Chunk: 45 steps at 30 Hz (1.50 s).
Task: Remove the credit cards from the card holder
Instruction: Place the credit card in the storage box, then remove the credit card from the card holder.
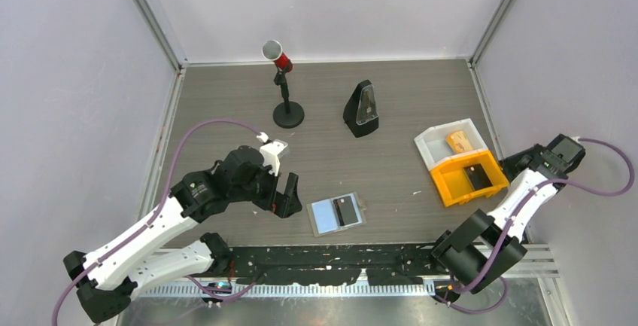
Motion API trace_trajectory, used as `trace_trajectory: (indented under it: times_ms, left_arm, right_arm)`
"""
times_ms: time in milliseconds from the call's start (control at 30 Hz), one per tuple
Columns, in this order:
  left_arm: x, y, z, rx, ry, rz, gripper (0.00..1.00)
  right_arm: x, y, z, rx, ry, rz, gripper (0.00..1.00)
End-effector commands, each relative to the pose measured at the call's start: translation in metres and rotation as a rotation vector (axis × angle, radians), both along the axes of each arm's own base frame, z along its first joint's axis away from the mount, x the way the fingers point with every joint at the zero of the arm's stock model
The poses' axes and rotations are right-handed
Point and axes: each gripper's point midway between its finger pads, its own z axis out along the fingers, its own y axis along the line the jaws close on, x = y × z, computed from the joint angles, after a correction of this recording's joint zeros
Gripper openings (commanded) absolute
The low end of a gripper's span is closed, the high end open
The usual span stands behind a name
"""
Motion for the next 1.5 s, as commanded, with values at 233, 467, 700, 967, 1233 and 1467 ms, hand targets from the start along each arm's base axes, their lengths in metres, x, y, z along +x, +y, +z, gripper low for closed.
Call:
trace_trajectory:
  times_ms: [233, 467, 700, 967, 1233, 1467]
  left_arm:
    - [0.005, -0.005, -0.030, -0.027, 0.064, 0.098, 0.91]
    - [0.001, -0.029, -0.048, -0.180, 0.153, 0.119, 0.85]
    - [0.010, -0.049, -0.052, -0.330, 0.181, 0.158, 0.84]
    - [0.032, -0.061, -0.055, -0.450, 0.160, 0.248, 0.83]
    - [0.036, -0.077, -0.062, -0.475, 0.189, 0.212, 0.79]
    - [0.039, -0.100, -0.064, -0.510, 0.245, 0.156, 0.72]
  right_arm:
    - [0.056, 0.106, 0.076, -0.145, -0.106, 0.384, 0.31]
    - [0.050, 0.240, 0.055, -0.106, -0.158, 0.808, 0.33]
    - [0.007, 0.336, 0.001, 0.040, -0.167, 1.090, 0.32]
    - [-0.033, 0.418, -0.031, 0.167, -0.237, 1.290, 0.33]
    - [-0.041, 0.437, -0.043, 0.190, -0.214, 1.369, 0.33]
    - [-0.041, 0.437, -0.055, 0.177, -0.171, 1.369, 0.38]
